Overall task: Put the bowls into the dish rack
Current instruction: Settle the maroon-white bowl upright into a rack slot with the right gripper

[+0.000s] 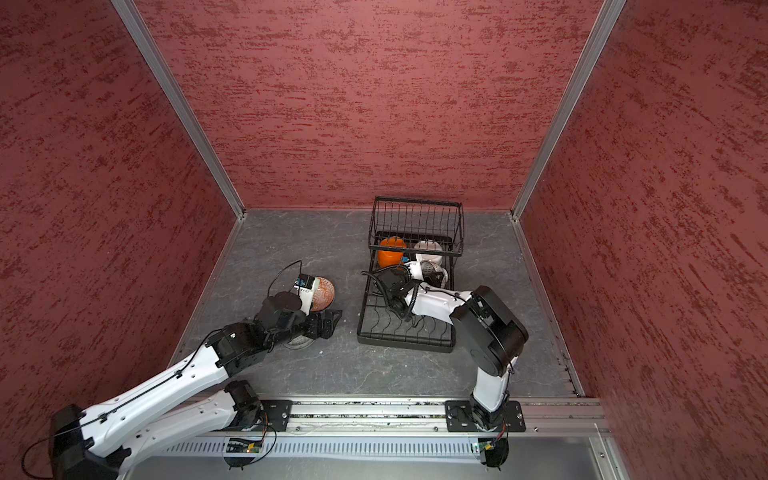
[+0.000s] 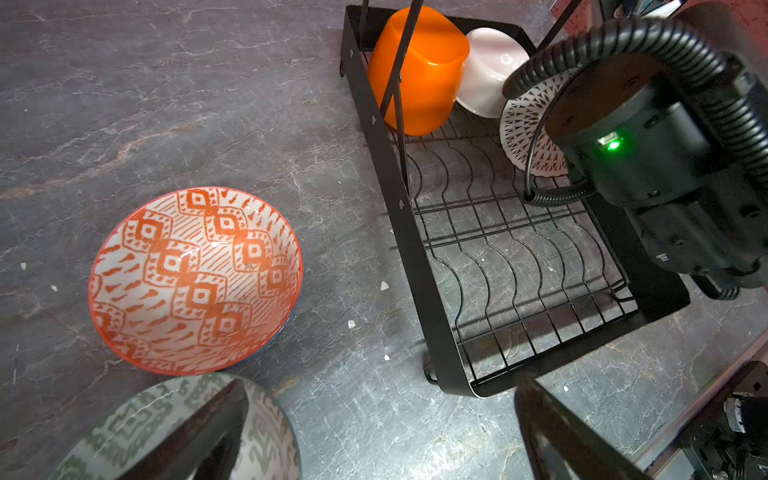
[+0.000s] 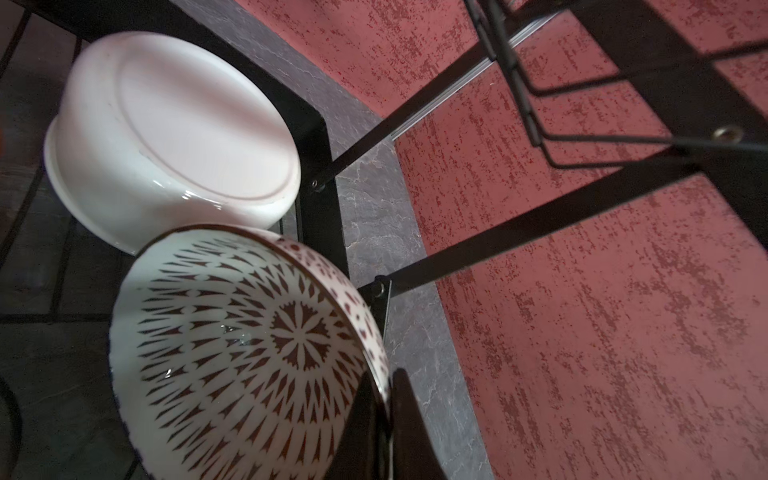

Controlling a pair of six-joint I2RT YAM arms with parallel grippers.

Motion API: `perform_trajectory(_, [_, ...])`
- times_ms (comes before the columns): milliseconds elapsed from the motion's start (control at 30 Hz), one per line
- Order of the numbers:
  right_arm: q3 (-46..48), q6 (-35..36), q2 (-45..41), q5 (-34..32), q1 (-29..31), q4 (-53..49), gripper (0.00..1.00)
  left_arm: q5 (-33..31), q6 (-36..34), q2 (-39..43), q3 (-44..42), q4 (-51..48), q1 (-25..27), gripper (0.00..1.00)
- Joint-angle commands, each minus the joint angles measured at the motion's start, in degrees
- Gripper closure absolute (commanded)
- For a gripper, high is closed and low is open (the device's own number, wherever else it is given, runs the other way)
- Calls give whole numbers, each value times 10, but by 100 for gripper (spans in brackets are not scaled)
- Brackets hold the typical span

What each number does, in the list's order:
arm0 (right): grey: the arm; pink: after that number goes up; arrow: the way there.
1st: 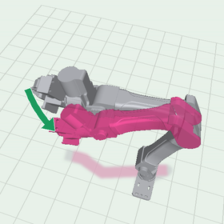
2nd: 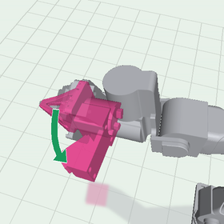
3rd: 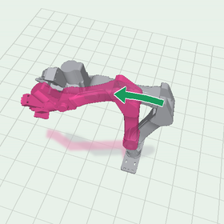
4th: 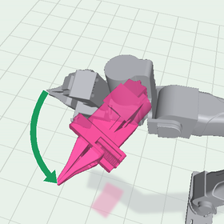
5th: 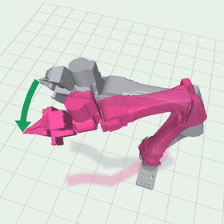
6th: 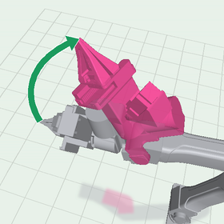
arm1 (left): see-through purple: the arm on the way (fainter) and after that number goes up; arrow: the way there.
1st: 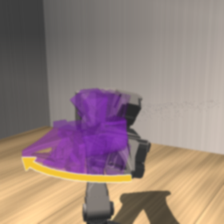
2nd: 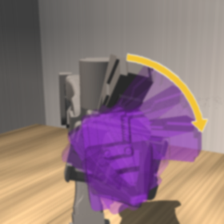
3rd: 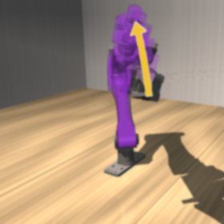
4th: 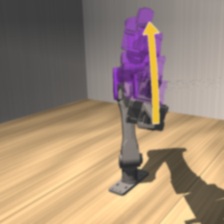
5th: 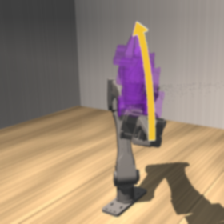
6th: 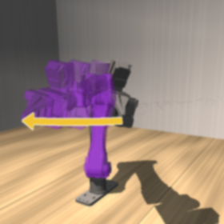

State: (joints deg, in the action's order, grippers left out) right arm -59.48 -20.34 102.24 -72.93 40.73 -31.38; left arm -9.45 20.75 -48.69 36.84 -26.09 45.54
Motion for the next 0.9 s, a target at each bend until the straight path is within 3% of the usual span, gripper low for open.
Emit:
perform_trajectory(0, [-23,-38,7,-55,0,-36,100,-1,-4,5,-3,7,-5,0])
perform_trajectory(633, [-40,-10,56,-68,-1,-11,100,2,-6,23,-8,2,-8,0])
perform_trajectory(867, [-31,18,54,-34,2,27,100,3,-7,23,-8,3,-10,0])
